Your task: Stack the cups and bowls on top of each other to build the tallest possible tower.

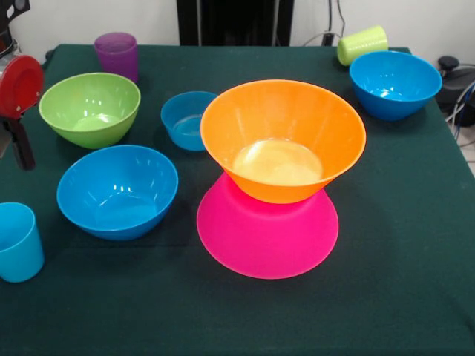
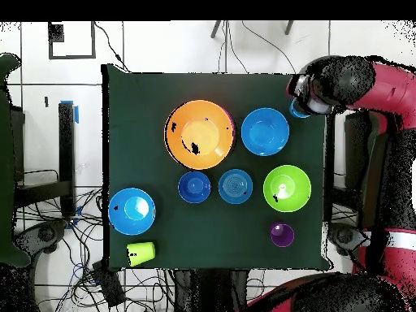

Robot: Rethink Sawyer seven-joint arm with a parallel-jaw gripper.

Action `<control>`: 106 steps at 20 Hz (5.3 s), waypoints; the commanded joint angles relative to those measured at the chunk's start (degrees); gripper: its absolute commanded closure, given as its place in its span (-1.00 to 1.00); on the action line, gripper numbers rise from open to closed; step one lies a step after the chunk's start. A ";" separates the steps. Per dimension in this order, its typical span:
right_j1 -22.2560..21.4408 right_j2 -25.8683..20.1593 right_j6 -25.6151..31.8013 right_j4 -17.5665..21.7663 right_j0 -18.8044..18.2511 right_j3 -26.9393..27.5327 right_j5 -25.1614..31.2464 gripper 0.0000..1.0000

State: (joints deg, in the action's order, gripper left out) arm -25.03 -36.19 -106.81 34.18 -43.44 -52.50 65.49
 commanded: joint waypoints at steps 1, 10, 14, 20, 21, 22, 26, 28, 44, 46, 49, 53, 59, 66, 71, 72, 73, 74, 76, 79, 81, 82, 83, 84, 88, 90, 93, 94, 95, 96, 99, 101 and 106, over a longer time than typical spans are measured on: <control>0.35 1.81 16.48 3.77 2.43 -0.30 3.87 -1.00; 0.23 0.69 18.14 1.49 2.08 0.85 9.37 -1.00; -1.09 0.11 19.64 0.27 2.37 4.12 17.92 -1.00; -3.12 -0.36 19.72 -0.72 1.33 3.54 21.16 -1.00; -3.01 -0.50 19.92 -0.65 1.34 4.07 22.11 -1.00; -2.99 -0.62 20.01 -0.58 1.36 4.52 22.93 -1.00; -2.53 -0.99 20.03 -0.42 1.29 4.90 23.28 -1.00; -2.51 -0.87 19.54 -0.83 0.82 3.03 21.14 -1.00; 0.85 -0.42 16.68 -2.09 -1.35 -5.78 6.01 -1.00; 0.65 -0.37 16.50 -2.19 -1.54 -6.64 5.01 -1.00; 0.54 -0.12 15.72 -1.95 -1.62 -7.63 3.15 -1.00; 1.54 -0.52 15.92 -1.80 -2.01 -9.02 -0.20 -1.00; 0.04 0.15 13.42 -1.74 -2.47 -13.21 -4.35 -1.00; -1.96 0.76 12.30 -0.72 -2.32 -16.90 -8.35 -1.00; -0.66 0.62 13.32 -0.83 -3.02 -16.44 -9.21 -1.00; -0.29 0.55 13.51 -0.91 -3.00 -16.10 -9.06 -1.00; -0.06 0.56 13.45 -1.00 -2.90 -15.85 -8.87 -1.00; -0.10 0.60 13.32 -1.03 -2.91 -15.92 -8.96 -1.00; -0.34 0.78 13.25 -0.86 -2.98 -16.07 -9.06 -1.00; -0.39 1.45 13.78 0.94 -2.07 -14.38 -9.20 -1.00; -0.06 1.45 14.37 1.75 -1.60 -12.97 -9.30 -1.00; 0.30 1.45 14.61 2.02 -1.34 -12.20 -9.05 -1.00; 0.76 1.29 14.90 2.17 -1.04 -11.21 -8.73 -1.00; 1.39 1.04 15.44 2.30 -0.74 -10.07 -8.29 -1.00; 2.94 0.53 17.11 4.30 1.34 -4.92 -7.66 -1.00; 3.94 0.00 18.42 4.21 1.93 -2.28 -5.35 -1.00; 5.09 -0.39 19.43 4.26 2.65 0.31 -3.78 -1.00; 5.24 -0.33 19.28 4.37 2.82 0.46 -4.19 -1.00; 5.55 -0.46 19.54 4.64 2.97 0.73 -5.16 -1.00; 6.56 -0.84 20.22 4.96 3.42 2.19 -5.43 -1.00; 7.50 -0.70 20.37 5.32 5.32 6.00 -2.12 -1.00; 7.21 -0.08 19.73 5.11 6.04 6.75 -0.74 -1.00; 5.34 1.42 18.07 3.78 4.81 1.78 -4.63 -1.00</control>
State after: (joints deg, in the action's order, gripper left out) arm -20.24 -36.21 -104.92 34.36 -40.23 -49.93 58.84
